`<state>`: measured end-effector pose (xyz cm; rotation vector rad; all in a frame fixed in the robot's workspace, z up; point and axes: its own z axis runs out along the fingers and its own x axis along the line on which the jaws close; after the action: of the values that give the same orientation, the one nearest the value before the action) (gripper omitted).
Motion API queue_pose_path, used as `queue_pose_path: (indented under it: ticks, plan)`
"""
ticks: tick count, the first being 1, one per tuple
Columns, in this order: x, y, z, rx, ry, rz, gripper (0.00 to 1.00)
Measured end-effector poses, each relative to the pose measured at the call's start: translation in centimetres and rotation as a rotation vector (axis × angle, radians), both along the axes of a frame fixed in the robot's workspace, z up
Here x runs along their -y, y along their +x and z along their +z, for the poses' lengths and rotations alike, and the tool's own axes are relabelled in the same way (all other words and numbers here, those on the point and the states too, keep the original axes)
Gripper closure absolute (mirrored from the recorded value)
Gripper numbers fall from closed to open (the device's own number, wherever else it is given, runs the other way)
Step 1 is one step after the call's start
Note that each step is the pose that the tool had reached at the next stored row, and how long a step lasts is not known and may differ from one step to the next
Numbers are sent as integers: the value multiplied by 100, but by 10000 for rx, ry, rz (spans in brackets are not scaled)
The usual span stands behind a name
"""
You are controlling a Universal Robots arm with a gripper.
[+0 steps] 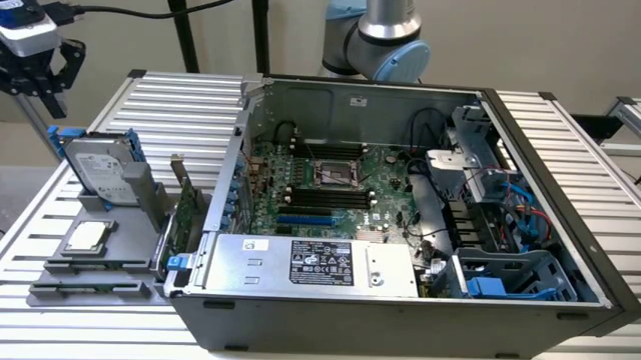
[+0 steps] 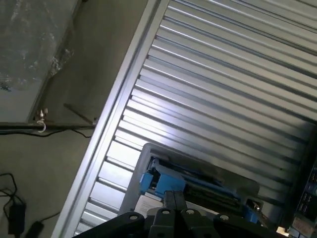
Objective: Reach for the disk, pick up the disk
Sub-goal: 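Pick up the disk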
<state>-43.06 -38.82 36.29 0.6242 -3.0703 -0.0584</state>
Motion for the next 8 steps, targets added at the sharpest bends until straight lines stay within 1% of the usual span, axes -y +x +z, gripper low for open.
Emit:
queue_pose_path:
  ticks: [8]
  plan:
    - [0, 0, 0, 1, 1, 1450, 89]
